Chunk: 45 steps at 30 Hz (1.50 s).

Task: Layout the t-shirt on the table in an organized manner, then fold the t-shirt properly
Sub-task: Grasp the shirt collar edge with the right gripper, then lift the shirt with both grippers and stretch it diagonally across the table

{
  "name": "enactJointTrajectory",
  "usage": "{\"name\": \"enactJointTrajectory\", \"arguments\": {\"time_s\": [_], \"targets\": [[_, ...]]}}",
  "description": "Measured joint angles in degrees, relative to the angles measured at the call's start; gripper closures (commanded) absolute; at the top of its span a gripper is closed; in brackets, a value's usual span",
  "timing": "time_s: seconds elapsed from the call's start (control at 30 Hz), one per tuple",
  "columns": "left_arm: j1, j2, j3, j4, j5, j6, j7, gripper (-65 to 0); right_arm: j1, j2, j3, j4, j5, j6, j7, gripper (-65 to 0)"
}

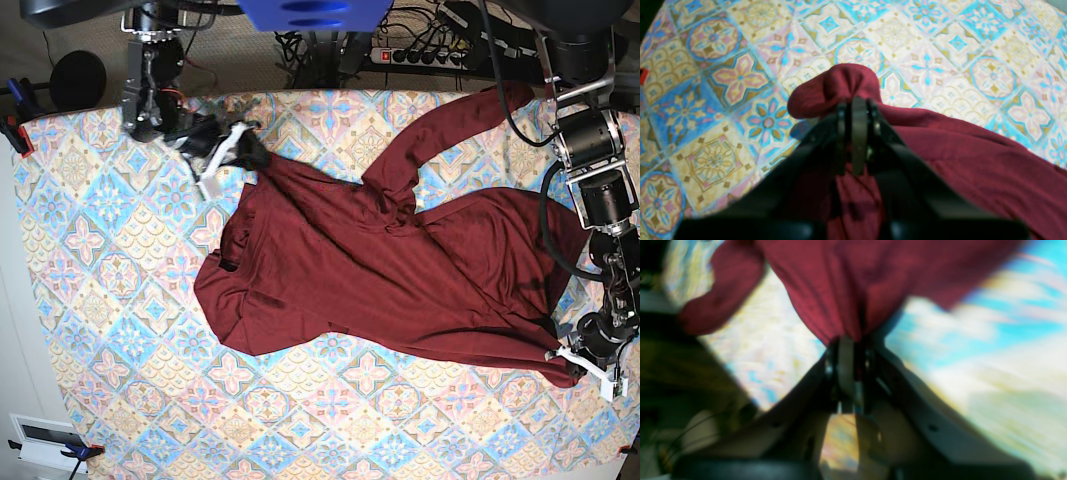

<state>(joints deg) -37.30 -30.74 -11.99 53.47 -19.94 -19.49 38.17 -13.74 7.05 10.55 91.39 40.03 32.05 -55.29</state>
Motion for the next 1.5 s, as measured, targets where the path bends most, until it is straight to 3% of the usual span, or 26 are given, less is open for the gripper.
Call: {"name": "enactJointTrajectory", "arguments": {"time_s": [0.17,0.3,0.43,0.67,0.93,1.13,1.5], "targets": [[0.0,0.2,-0.02,0.0,-1.25,-0.02,-0.07,0.0,2.54,2.08,4.22,2.6,7.28,-0.09,-1.22,0.0],[0.11,0.09,-0.04,0.0,-7.61,0.33,0.04,0.0,8.81,5.46,8.46,3.8,14.45,1.62,-0.13,0.0],[0.11,-1.42,0.0,0.0,-13.92,0.37,0.39,0.0,12.44,9.6,11.65,3.17,14.12,4.7,-1.2,0.0],[-0.44,-3.54,-0.11,0.0,-21.57,0.59,3.72,-0.1,23.37,20.98,11.98,0.44,17.07,7.04,-0.04,0.0],[-1.2,-2.82,0.0,0.11,-21.92,0.66,3.96,-0.1,35.69,27.89,11.21,-13.11,20.59,7.39,-2.16,0.0],[-2.75,-1.25,0.02,9.11,-22.38,0.22,4.22,-0.1,48.33,34.01,8.37,-18.38,21.75,7.85,-0.85,0.0],[-14.36,0.39,0.5,13.49,-21.11,0.22,4.5,-0.1,66.75,34.91,-1.05,-25.57,21.68,8.09,-1.4,0.0]]}}
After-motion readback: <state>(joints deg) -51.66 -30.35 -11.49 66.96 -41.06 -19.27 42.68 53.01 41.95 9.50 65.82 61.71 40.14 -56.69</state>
